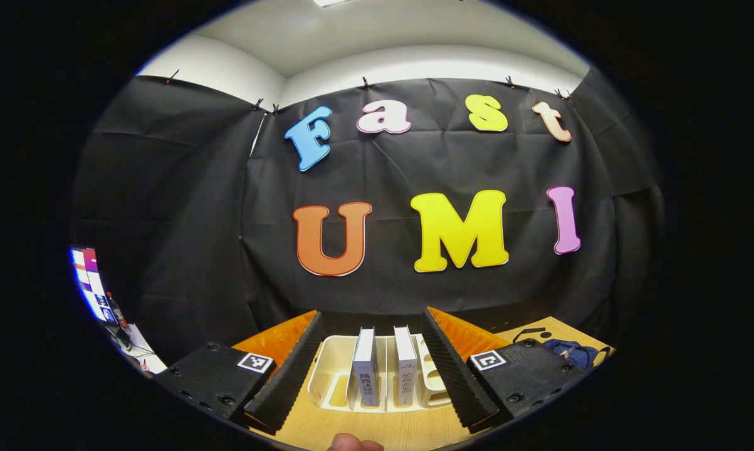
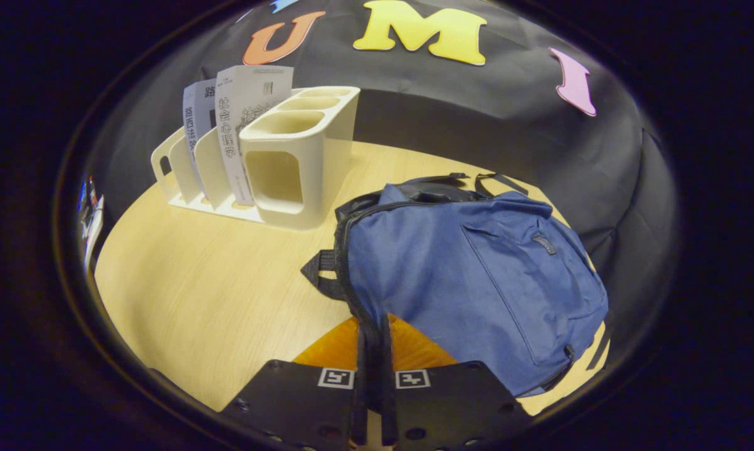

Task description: Open the schoolbag, grab two books from the bookshelf and put them into the schoolbag.

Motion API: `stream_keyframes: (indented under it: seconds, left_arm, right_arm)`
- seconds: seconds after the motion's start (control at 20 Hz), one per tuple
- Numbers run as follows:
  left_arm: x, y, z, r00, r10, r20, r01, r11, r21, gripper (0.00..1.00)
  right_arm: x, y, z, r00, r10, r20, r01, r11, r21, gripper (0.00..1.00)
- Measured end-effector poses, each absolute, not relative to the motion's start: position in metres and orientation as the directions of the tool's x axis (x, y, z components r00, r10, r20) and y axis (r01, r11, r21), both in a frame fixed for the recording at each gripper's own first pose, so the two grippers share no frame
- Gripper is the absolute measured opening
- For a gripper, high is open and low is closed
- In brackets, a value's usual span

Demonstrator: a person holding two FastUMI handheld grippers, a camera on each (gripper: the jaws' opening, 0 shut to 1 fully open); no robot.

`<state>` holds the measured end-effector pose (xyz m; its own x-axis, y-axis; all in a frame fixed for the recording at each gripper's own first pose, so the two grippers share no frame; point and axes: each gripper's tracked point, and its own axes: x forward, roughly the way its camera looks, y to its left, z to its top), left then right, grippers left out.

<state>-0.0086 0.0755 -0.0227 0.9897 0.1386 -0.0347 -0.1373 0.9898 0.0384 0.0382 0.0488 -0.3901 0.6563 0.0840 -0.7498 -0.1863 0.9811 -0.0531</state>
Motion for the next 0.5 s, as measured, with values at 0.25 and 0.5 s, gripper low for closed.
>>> stream_keyframes:
  seconds: [0.25, 0.5]
  left_arm:
    - [0.009, 0.087, -0.028, 0.99, 0.134, -0.043, -0.131, 0.99, 0.048, 0.98]
    - [0.06, 0.075, -0.045, 0.99, 0.059, -0.128, -0.062, 0.998, -0.022, 0.98]
  right_arm:
    - [0.042, 0.037, -0.336, 0.695, 0.135, -0.706, -0.162, 0.986, 0.029, 0.0]
    - [0.045, -0.029, -0.246, 0.755, 0.125, -0.644, -0.104, 0.992, 0.071, 0.0]
